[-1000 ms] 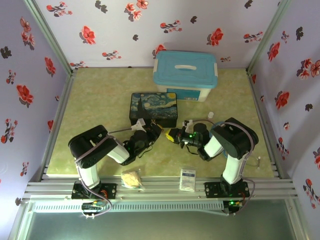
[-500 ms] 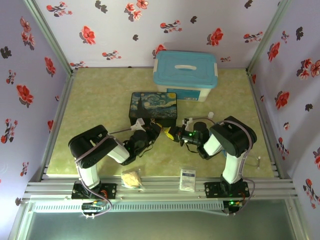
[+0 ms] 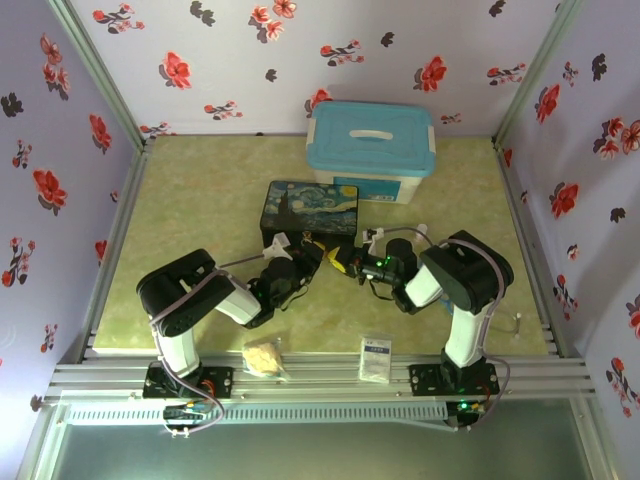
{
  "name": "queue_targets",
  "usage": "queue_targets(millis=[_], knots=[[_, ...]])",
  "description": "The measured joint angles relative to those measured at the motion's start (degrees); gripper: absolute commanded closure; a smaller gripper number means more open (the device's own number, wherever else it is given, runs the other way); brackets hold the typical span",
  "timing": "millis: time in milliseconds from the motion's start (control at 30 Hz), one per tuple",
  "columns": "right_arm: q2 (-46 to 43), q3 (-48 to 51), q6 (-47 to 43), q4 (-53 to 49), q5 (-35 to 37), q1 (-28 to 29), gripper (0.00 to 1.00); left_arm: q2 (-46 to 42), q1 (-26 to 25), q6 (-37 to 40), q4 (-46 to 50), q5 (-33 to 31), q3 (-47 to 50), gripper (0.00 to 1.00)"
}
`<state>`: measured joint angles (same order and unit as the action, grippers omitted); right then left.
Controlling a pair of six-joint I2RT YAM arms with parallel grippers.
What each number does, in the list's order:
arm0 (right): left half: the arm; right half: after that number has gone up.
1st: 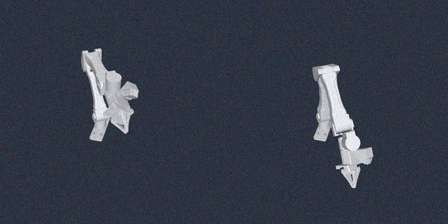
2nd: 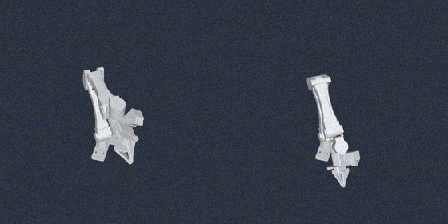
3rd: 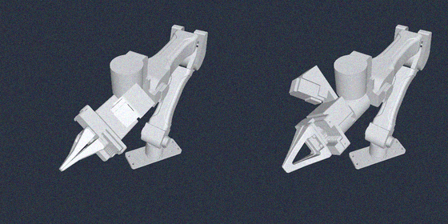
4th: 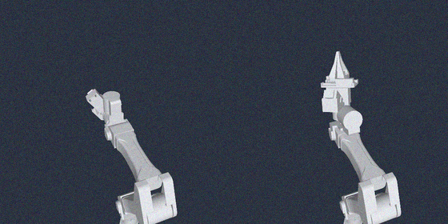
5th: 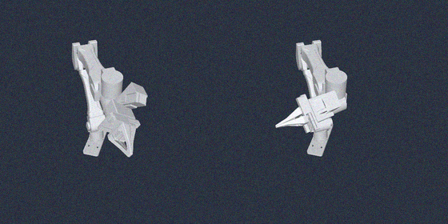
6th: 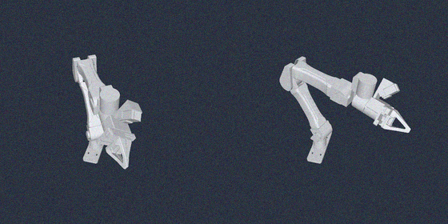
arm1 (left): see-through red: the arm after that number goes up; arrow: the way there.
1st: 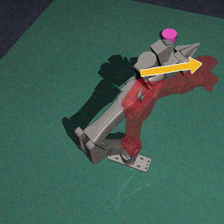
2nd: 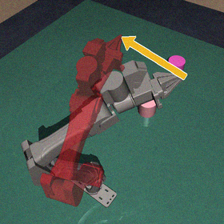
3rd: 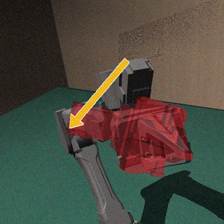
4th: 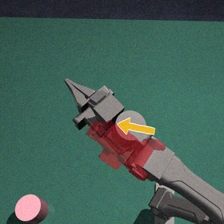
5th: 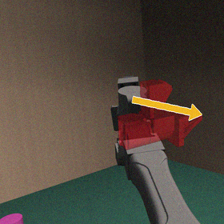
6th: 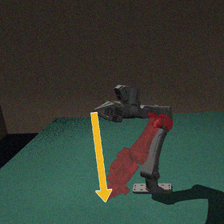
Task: Unlock the padlock with the key
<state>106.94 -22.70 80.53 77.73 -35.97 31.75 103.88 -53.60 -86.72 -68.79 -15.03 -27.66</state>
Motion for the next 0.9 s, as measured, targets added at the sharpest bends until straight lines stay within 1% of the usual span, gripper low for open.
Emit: queue_targets(millis=[100, 167, 300, 633, 733, 833, 900], knots=[[0.00, 0.48, -0.02, 0.15, 1.57, 0.66, 0.92, 0.04, -0.02, 0.02, 0.37, -0.02, 0.02, 1.00], [-0.02, 0.94, -0.02, 0.50, 2.29, 0.94, 0.81, 0.07, -0.04, 0.02, 0.52, 0.04, 0.04, 1.00], [-0.11, 1.70, -0.57, 0.44, 3.04, 1.20, 0.76, 0.07, -0.09, 0.02, 0.22, 0.68, 0.35, 1.00], [-1.95, 4.76, -0.63, 0.46, 4.07, 1.27, 0.76, 0.04, -0.31, 0.07, -0.20, 3.08, 2.01, 1.00], [-1.95, 4.79, -0.57, 0.46, 3.78, 1.27, 0.81, 0.07, -0.31, 0.07, -0.24, 3.23, 2.01, 1.00], [-1.95, 4.87, -0.61, 0.46, 3.54, 1.42, 0.82, 0.04, -0.31, 0.07, -0.24, 3.23, 2.01, 1.00], [-1.95, 5.22, -0.63, 0.44, 3.39, 1.70, 0.84, 0.07, -0.31, 0.07, -0.24, 3.23, 2.01, 1.00]])
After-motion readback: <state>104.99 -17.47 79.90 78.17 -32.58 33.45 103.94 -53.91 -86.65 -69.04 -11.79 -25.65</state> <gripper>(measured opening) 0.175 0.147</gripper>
